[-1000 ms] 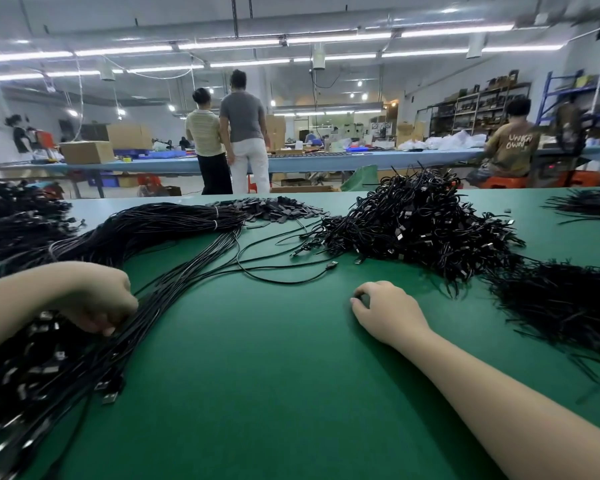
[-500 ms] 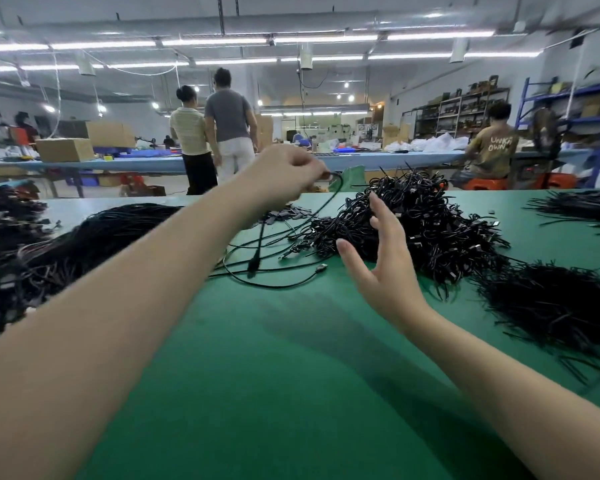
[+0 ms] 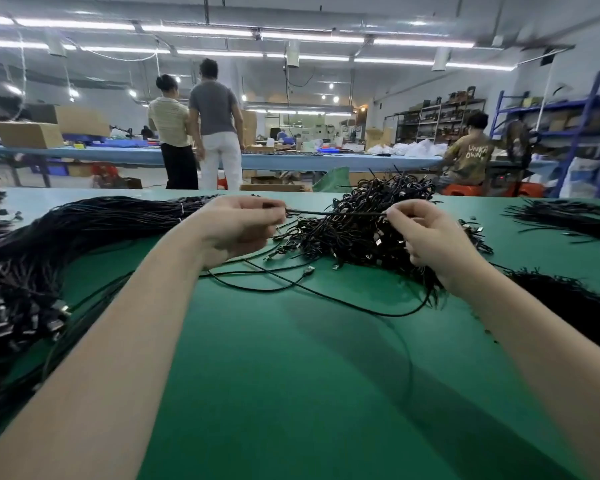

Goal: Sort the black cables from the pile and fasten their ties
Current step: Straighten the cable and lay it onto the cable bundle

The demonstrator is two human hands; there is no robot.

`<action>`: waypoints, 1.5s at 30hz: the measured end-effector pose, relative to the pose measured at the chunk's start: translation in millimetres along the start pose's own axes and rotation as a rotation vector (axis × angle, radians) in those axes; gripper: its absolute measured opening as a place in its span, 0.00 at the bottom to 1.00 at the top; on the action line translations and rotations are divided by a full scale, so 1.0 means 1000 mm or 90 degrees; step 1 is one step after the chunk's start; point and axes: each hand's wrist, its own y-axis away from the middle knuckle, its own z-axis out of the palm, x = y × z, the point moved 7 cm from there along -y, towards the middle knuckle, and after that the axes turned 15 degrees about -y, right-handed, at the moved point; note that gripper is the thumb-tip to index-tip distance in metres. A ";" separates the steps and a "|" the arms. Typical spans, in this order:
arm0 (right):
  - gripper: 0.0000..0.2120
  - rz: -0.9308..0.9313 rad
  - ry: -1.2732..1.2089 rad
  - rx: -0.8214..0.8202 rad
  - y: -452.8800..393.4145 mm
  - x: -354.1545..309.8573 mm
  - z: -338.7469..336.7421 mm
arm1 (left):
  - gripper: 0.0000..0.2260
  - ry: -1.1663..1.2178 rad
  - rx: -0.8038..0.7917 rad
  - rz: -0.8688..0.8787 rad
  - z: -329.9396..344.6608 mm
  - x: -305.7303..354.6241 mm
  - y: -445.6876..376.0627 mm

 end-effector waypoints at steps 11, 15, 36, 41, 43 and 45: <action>0.10 0.315 -0.095 -0.451 0.067 0.049 0.097 | 0.18 0.241 -0.030 0.004 0.028 0.016 -0.005; 0.17 0.354 -0.004 -0.426 0.072 0.066 0.093 | 0.16 0.222 -0.235 0.036 0.047 0.035 0.015; 0.20 0.174 0.105 -0.224 0.047 0.037 0.069 | 0.20 -0.051 -0.209 0.098 0.043 0.055 0.035; 0.18 0.053 -0.101 -0.171 0.028 -0.015 0.060 | 0.20 -0.276 -0.189 0.000 0.062 0.028 0.020; 0.16 0.060 -0.192 -0.261 0.039 -0.021 0.082 | 0.18 -0.127 -0.083 0.055 0.059 0.039 0.012; 0.14 0.081 -0.195 -0.342 0.052 -0.012 0.100 | 0.17 0.006 0.005 0.101 0.052 0.048 0.011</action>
